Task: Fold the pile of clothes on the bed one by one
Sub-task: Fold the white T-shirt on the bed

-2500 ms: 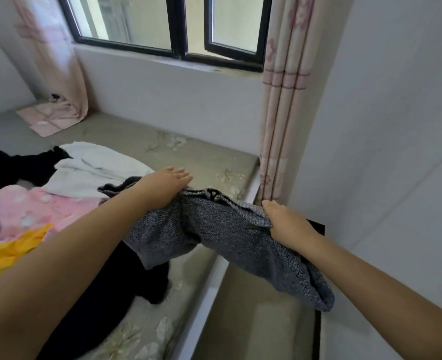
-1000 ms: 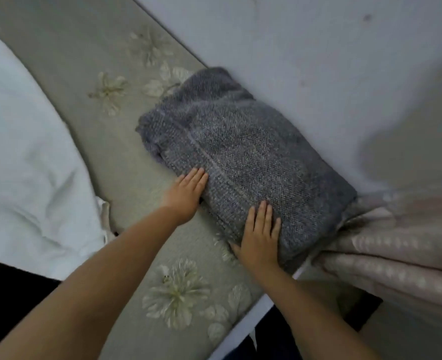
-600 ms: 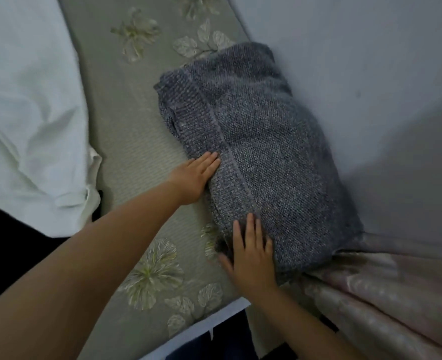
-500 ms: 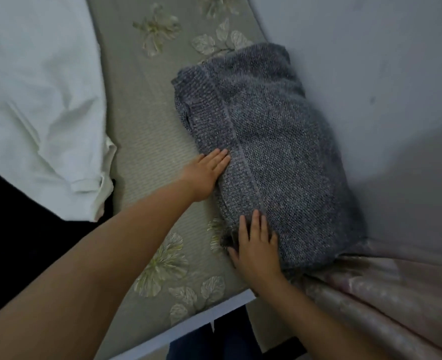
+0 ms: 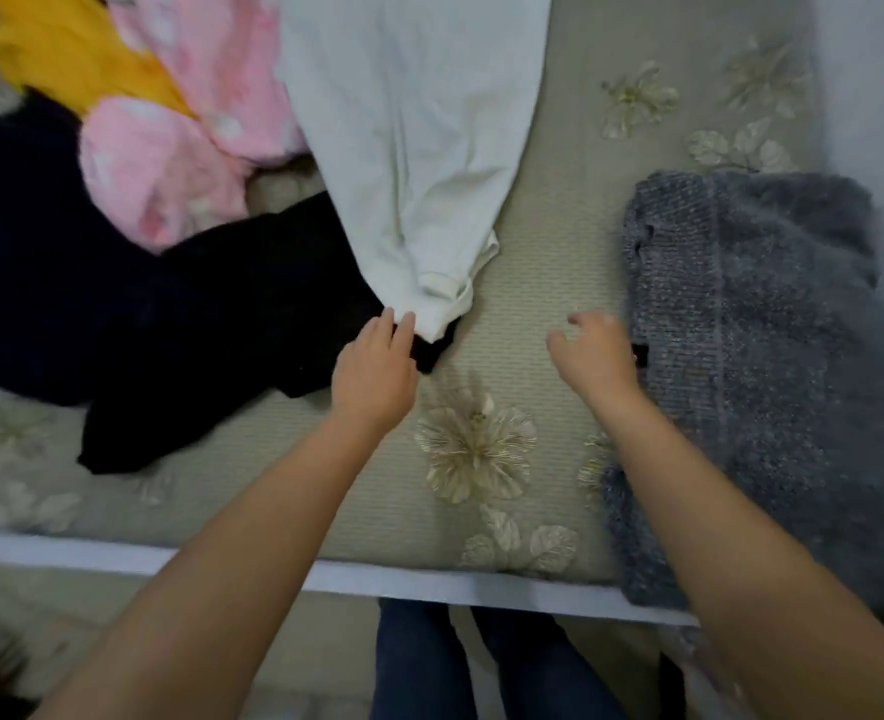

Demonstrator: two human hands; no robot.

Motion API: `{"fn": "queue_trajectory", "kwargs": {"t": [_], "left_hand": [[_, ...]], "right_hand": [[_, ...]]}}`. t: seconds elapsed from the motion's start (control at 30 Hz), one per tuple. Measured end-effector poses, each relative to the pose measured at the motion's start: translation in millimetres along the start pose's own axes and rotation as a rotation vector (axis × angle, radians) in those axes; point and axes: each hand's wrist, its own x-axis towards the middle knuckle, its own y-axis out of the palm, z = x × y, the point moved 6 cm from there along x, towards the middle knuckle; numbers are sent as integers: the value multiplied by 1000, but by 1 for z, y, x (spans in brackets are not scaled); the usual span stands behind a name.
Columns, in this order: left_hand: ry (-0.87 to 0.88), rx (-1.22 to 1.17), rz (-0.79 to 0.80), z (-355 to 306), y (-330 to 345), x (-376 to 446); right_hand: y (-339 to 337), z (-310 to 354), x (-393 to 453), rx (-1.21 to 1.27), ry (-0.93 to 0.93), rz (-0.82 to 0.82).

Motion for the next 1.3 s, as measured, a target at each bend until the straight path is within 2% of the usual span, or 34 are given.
{"fn": "queue_trajectory", "kwargs": {"t": [0.17,0.27,0.37,0.47,0.57,0.63,0.7,0.87,1.0,1.13,1.2,1.3], "left_hand": [[-202,66,-60,106,-26,-20],[-272,78,-90,162,-30,-21],[-318,89,-56,216,-18,-18],[-305,93,-3,259,8,-15],[-216,62,20,284,24,-5],[-145,32,18,292,29,5],[-83,2,54,301,42,16],[6,6,176,301,74,30],[9,-9,218,299,72,30],[-31,-39,311,293,62,27],[-66,-87,269,286,48,23],[-54,-218,37,260,19,16]], "right_hand": [[53,115,8,-125,-330,87],[81,157,6,-270,-460,78],[111,180,6,-377,-511,74],[131,183,18,-528,-410,-8],[133,167,36,-571,-76,0],[134,154,41,-458,75,15],[139,147,45,-320,120,-5],[135,148,50,-371,75,-136],[128,159,28,-272,-29,-255],[135,157,-2,-273,-103,-330],[138,152,-20,-261,-118,-366],[148,140,-54,-215,-223,-396]]}}
